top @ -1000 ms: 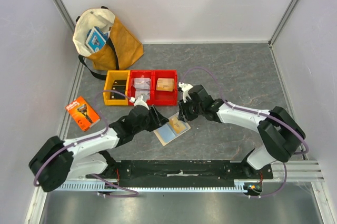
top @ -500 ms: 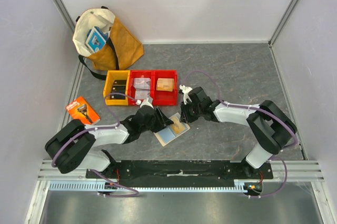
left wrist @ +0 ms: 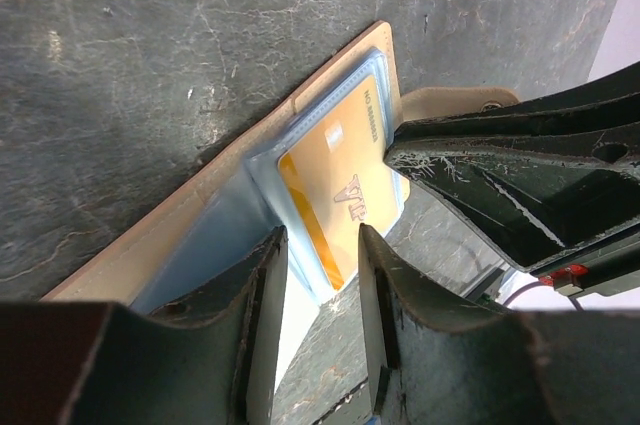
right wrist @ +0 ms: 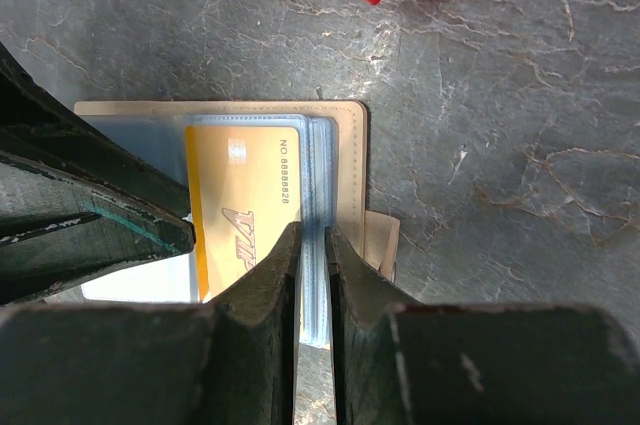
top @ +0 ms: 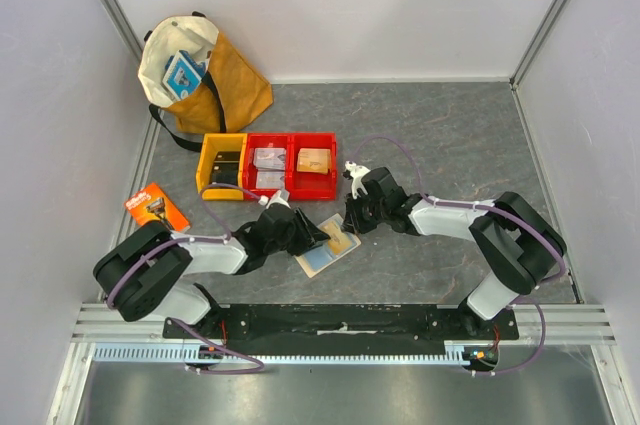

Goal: Take the credit cards out of the card holder
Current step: Remove the credit card from the card holder.

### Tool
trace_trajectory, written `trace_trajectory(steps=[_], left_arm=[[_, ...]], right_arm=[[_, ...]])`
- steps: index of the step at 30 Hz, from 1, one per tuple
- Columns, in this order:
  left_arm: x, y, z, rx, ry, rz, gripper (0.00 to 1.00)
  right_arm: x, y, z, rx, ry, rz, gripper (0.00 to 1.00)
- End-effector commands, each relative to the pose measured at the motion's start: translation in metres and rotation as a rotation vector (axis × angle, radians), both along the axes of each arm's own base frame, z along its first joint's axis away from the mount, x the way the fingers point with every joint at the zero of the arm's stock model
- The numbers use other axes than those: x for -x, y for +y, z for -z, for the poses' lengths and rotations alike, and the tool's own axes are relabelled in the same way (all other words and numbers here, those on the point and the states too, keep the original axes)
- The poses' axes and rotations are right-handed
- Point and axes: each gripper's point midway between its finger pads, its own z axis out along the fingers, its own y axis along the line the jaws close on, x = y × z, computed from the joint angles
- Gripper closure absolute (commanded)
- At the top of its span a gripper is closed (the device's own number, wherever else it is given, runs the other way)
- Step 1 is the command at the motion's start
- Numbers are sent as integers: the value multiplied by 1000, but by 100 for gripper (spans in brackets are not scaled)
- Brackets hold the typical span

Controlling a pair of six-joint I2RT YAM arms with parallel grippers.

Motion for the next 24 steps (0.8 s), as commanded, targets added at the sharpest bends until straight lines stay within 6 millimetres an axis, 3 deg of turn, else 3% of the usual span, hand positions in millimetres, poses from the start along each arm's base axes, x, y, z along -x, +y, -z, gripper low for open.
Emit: trace_trajectory(steps=[1,11,16,19,24], left_arm=[[4,-3,7,15,33,0,60],[4,-6,13,21,46,2,70],[5,-7,13,25,46,6,83],[6,-6,12,29,44,5,97],[11,1,13,26,59,-12,98]], right_arm=[[27,-16,25,73,103,-14,81],[29,-16,25,71,111,-12,81],[28,-16,24,68,110,-11,81],[28,-17,25,71,111,-6,81],[28,-18,27,79,109,-2,81]])
